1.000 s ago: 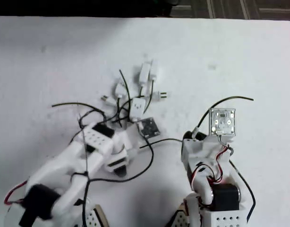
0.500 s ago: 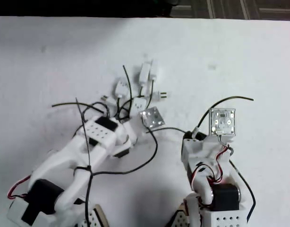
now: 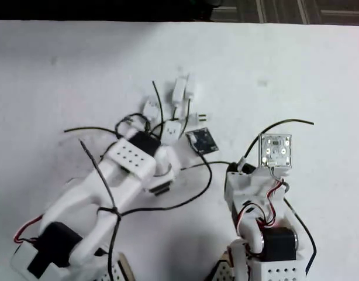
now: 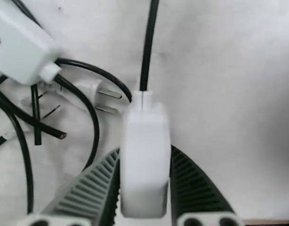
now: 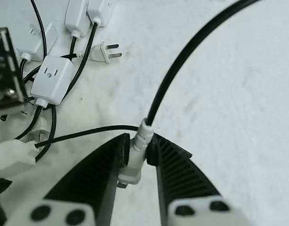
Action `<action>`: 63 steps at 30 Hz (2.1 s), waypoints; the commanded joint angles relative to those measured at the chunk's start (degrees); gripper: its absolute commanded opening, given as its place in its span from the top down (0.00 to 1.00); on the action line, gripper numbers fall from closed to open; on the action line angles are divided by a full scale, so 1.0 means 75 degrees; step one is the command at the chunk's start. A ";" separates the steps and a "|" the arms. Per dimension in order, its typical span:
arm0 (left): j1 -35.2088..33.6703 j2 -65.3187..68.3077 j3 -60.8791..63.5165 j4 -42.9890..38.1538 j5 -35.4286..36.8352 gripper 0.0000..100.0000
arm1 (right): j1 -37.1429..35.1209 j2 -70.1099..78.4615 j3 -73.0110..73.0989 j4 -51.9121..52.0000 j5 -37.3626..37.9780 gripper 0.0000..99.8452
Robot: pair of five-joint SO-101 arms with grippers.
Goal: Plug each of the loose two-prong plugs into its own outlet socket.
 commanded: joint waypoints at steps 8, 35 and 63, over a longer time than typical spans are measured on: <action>0.0522 0.0018 0.0821 -0.1125 0.1418 0.73 | 0.0064 -0.0053 -0.0023 -0.0029 0.0000 0.98; -0.1717 -0.0064 0.0023 -0.1184 -0.0117 0.72 | 0.0064 -0.0053 -0.0023 -0.0029 0.0000 0.98; -0.0932 0.0018 0.0738 -0.2532 -0.3892 0.72 | 0.0053 -0.0064 -0.0023 -0.0029 0.0000 0.98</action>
